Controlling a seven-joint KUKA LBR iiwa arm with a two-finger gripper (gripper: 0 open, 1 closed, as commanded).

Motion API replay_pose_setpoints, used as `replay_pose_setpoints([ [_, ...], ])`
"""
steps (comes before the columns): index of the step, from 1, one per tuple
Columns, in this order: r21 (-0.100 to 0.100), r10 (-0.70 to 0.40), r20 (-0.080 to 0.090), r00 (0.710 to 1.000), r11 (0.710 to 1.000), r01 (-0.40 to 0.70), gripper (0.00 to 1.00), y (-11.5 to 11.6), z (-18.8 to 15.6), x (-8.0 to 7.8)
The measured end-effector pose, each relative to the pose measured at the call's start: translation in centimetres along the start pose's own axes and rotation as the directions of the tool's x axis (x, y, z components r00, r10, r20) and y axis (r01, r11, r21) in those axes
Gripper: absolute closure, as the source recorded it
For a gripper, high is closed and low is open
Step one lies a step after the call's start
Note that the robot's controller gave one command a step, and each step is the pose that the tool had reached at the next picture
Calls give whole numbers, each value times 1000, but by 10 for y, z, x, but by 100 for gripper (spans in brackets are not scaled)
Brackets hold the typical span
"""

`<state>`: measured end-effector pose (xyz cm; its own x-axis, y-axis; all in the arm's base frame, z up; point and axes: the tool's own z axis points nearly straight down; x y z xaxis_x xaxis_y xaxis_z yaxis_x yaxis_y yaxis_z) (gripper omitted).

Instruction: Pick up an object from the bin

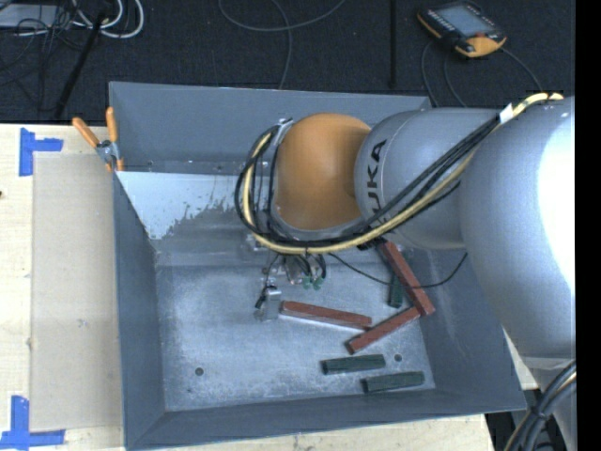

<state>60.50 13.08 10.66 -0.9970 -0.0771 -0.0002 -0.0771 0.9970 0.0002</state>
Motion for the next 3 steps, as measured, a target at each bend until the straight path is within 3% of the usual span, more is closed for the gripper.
replay_pose_setpoints([
  [1,0,-155,-3,988,988,155,0,-36,-16,-1],
  [2,0,-73,2,997,997,73,0,-79,-4,9],
  [3,0,50,-1,999,999,-50,0,-101,28,29],
])
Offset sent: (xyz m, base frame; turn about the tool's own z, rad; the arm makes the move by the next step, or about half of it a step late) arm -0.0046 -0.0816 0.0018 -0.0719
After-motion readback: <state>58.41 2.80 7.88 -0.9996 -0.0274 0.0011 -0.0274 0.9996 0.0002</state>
